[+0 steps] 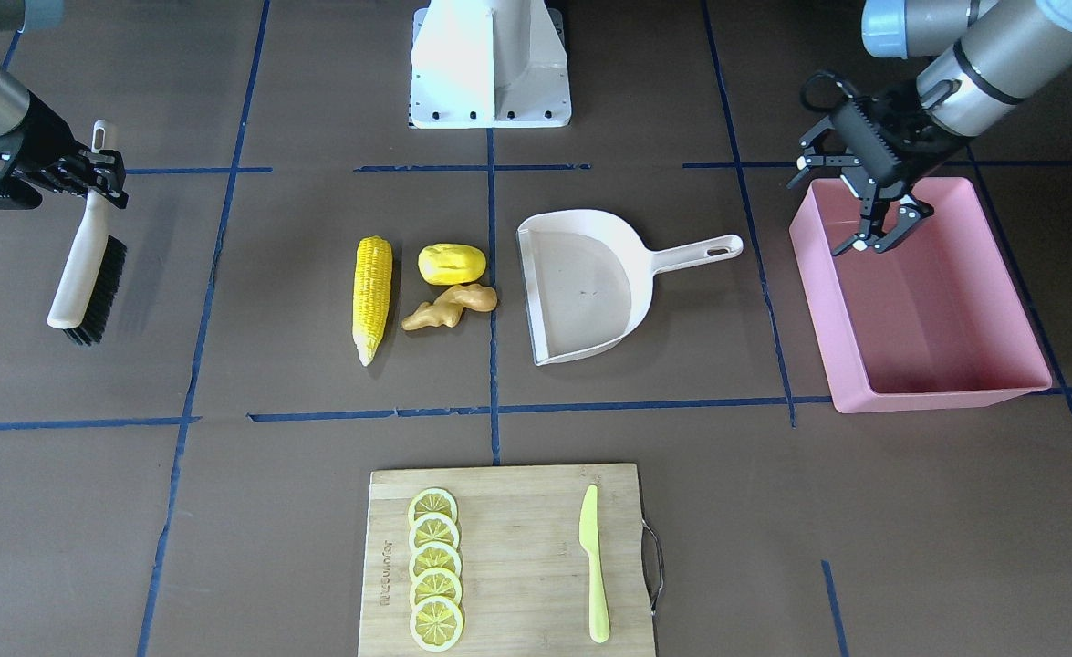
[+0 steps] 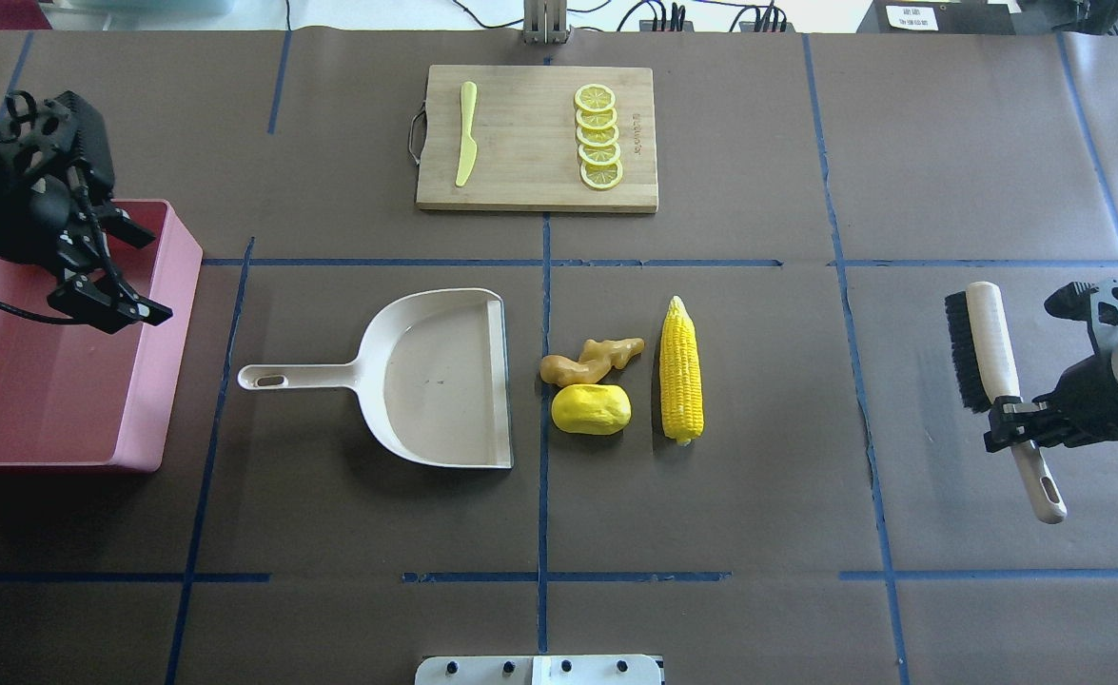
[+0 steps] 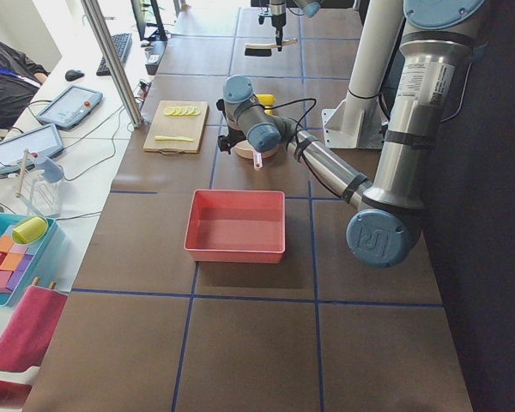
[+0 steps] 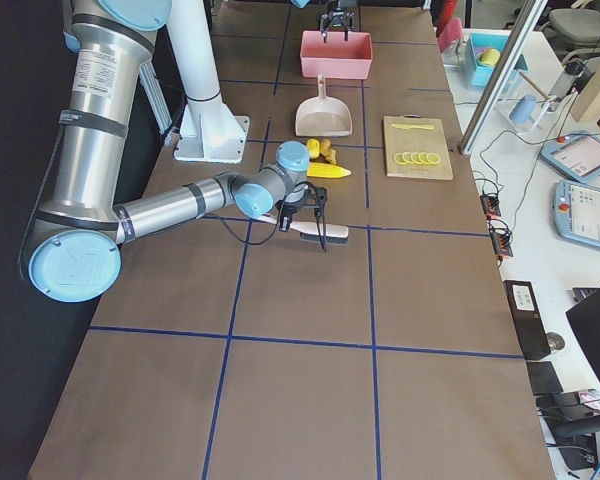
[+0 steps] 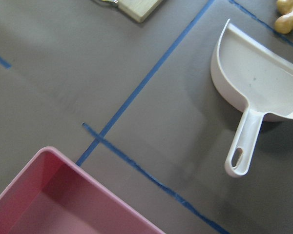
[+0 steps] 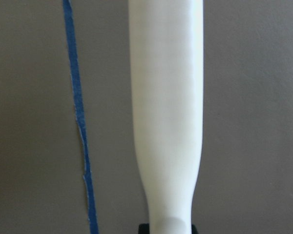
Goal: Sweep and dump trash into bin
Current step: 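Grasp the white dustpan handle with the left gripper while the right lifts the brush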
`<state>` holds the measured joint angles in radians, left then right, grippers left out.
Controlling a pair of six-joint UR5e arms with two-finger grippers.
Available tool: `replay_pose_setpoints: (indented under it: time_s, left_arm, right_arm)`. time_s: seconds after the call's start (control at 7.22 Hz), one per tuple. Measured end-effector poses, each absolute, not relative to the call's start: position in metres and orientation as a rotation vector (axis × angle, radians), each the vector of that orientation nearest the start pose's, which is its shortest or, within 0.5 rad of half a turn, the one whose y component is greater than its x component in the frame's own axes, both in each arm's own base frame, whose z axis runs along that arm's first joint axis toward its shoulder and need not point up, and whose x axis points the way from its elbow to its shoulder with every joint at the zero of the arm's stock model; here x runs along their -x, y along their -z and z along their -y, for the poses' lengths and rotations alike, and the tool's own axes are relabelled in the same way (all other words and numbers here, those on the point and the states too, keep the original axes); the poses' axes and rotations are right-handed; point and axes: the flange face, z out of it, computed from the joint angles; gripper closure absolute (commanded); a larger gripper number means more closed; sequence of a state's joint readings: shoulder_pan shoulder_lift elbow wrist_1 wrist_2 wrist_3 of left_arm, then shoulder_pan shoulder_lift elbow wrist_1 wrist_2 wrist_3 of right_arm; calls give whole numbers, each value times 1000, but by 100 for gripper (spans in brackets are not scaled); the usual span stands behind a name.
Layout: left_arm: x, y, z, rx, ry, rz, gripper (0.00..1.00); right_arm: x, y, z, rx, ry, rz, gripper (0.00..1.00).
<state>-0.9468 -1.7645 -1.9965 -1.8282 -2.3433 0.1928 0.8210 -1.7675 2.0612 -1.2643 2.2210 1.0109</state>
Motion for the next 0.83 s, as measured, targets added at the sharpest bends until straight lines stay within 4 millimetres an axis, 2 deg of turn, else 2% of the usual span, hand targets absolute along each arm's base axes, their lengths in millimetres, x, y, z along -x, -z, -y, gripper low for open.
replay_pose_setpoints:
  time_s: [0.14, 0.28, 0.55, 0.83]
  left_arm:
    - [-279, -314, 450, -716, -1148, -917, 0]
    - [-306, -315, 442, -727, -1214, -890, 1]
    - [-360, -335, 436, -709, -1279, -788, 1]
    - [-391, -343, 432, -695, -1308, -745, 0]
  right_arm:
    - [240, -460, 365, 121, -52, 842, 100]
    - [245, -448, 370, 128, -55, 836, 100]
    - [254, -429, 372, 136, -48, 828, 100]
    - [260, -422, 372, 134, -38, 828, 100]
